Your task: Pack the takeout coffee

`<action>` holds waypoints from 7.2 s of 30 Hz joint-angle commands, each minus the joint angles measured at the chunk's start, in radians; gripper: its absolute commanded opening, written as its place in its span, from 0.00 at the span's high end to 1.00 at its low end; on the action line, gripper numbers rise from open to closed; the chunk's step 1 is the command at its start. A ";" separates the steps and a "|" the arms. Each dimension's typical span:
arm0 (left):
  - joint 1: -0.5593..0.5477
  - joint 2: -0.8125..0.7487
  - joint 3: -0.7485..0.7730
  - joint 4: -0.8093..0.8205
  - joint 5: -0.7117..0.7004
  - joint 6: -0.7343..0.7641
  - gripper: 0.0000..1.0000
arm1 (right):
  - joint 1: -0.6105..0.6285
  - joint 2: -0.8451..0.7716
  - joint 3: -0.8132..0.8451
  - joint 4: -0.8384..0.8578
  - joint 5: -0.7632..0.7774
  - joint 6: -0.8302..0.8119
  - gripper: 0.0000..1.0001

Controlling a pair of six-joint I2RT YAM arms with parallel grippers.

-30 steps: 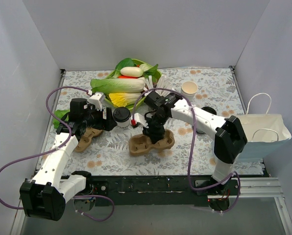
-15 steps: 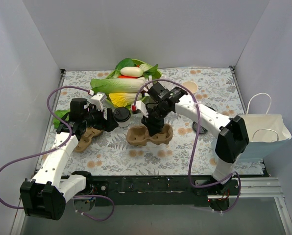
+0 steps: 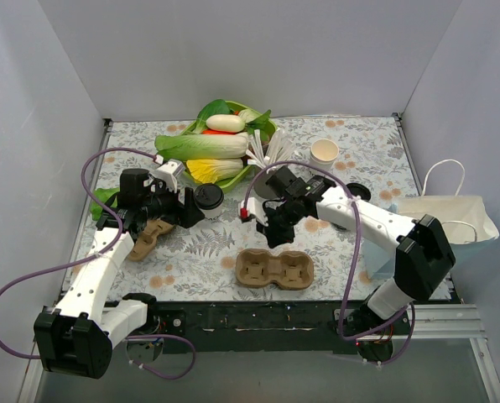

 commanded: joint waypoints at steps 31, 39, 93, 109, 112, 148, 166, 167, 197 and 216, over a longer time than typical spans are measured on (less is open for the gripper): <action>0.006 -0.010 0.038 -0.035 0.001 0.021 0.26 | 0.123 -0.098 -0.207 0.154 0.120 0.168 0.39; 0.006 -0.016 0.028 -0.034 -0.002 0.021 0.26 | 0.152 -0.121 -0.244 0.165 0.184 0.197 0.44; -0.011 -0.007 -0.079 0.224 0.449 -0.191 0.22 | -0.322 0.084 0.215 -0.058 -0.553 0.375 0.99; -0.107 0.082 -0.096 0.376 0.407 -0.358 0.24 | -0.333 0.038 0.112 0.035 -0.561 0.499 0.99; -0.121 0.091 -0.099 0.379 0.375 -0.349 0.25 | -0.331 0.032 0.112 0.054 -0.572 0.516 0.99; 0.093 0.065 0.366 -0.518 0.041 0.678 0.29 | -0.186 -0.130 0.084 -0.064 -0.195 0.021 0.99; 0.604 0.337 0.660 -0.221 0.281 0.067 0.27 | 0.256 0.354 0.449 0.211 -0.093 -0.131 0.99; 0.604 0.321 0.659 -0.220 0.288 0.067 0.26 | 0.265 0.382 0.508 0.229 -0.084 -0.111 0.99; 0.603 0.206 0.737 -0.230 0.263 -0.001 0.21 | 0.393 0.603 0.765 0.543 0.005 0.061 0.23; 0.508 0.274 0.312 -0.570 -0.001 1.104 0.28 | 0.108 -0.185 0.281 0.214 0.066 0.262 0.21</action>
